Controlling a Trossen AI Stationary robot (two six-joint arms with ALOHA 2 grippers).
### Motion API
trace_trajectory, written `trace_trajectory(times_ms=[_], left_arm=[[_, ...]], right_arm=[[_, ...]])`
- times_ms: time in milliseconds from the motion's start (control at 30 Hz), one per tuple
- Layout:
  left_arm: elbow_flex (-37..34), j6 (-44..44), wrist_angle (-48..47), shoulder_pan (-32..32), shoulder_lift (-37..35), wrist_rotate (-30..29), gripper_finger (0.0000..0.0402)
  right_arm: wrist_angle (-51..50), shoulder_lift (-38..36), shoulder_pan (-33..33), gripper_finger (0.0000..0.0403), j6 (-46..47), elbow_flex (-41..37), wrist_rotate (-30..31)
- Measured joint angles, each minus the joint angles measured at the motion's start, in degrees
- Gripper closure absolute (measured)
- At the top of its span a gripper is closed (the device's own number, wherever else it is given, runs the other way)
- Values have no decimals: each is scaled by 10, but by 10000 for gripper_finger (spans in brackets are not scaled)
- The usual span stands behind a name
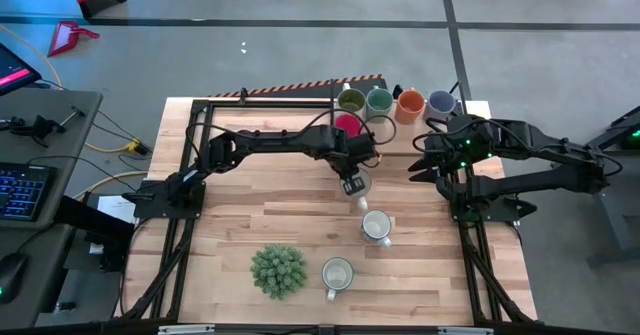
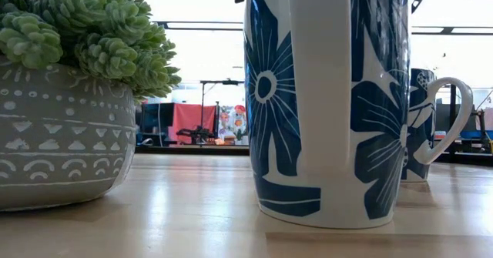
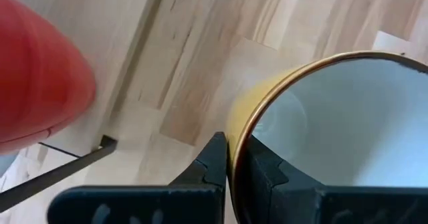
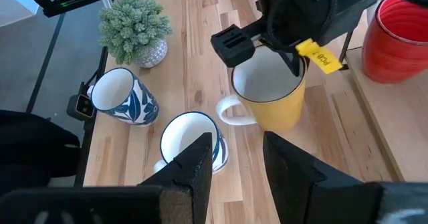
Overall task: Place coffee mugs
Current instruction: Put the yellow mug on the shelf
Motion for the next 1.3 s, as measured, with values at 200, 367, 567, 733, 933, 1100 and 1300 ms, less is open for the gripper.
trace_trajectory(times_ms=[200,367,567,733,933,1100,1300], left_arm=[[0,0,-2,1,0,3,392],[0,0,-14,0,0,5,392],[0,-17,-42,0,0,2,392],[0,-29,-51,1,-1,5,392],[0,-30,-63,0,-1,11,392],[0,-30,-62,-2,-1,29,392],[0,-30,-63,-4,-1,29,389]], right_arm=[[0,0,0,289,5,0,0],[0,0,0,289,6,0,0],[0,0,0,289,5,0,-2],[0,0,0,289,5,0,-2],[0,0,0,289,5,0,-2],[0,0,0,289,5,0,-3],[0,0,0,289,5,0,-3]])
